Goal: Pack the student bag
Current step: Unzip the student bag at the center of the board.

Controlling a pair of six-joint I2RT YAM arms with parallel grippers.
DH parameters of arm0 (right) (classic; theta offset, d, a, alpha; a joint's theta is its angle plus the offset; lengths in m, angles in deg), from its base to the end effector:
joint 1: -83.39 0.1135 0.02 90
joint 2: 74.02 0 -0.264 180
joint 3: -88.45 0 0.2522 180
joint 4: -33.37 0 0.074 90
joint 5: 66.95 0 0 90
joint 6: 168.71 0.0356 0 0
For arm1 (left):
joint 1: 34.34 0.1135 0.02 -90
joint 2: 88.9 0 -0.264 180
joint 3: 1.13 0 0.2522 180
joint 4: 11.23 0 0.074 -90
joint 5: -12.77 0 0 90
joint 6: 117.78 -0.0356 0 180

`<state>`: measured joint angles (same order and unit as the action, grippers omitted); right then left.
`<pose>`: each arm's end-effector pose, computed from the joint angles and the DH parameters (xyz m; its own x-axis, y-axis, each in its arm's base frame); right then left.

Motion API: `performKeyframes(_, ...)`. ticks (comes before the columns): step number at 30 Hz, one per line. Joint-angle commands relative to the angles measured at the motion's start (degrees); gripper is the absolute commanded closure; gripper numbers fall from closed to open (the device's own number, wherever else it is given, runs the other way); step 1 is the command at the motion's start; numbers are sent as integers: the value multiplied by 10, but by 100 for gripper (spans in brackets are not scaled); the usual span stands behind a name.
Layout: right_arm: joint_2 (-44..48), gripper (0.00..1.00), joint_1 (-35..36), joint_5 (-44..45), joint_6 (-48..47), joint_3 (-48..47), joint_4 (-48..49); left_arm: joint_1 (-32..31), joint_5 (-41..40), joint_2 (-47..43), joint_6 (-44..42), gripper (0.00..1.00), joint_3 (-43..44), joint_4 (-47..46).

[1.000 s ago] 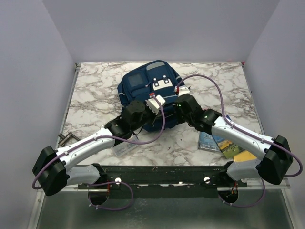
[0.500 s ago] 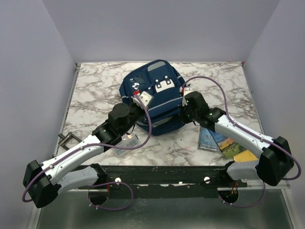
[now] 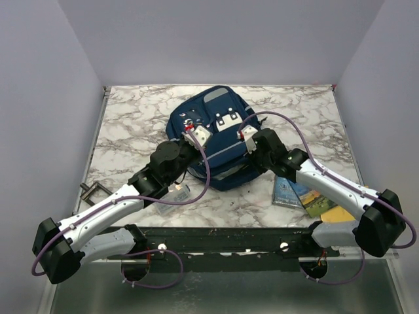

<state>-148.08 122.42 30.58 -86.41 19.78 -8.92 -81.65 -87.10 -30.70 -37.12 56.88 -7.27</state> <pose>0.2144 0.1678 0.2628 -0.4947 -0.5720 -0.6542 -0.6277 0.7558 -0.1862 0.1685 -0.1736 0.3291 0.0503 0.1813 -0.9821 0.6081 0.7745 0.1741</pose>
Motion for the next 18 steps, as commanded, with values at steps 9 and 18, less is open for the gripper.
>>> performKeyframes(9, 77, 100, -1, -72, 42, 18, 108, -1, 299, 69, 54, 60, 39, 21)
performKeyframes(18, 85, 100, -1, -116, 52, 18, 121, 0, 286, 158, 65, 34, 49, 10)
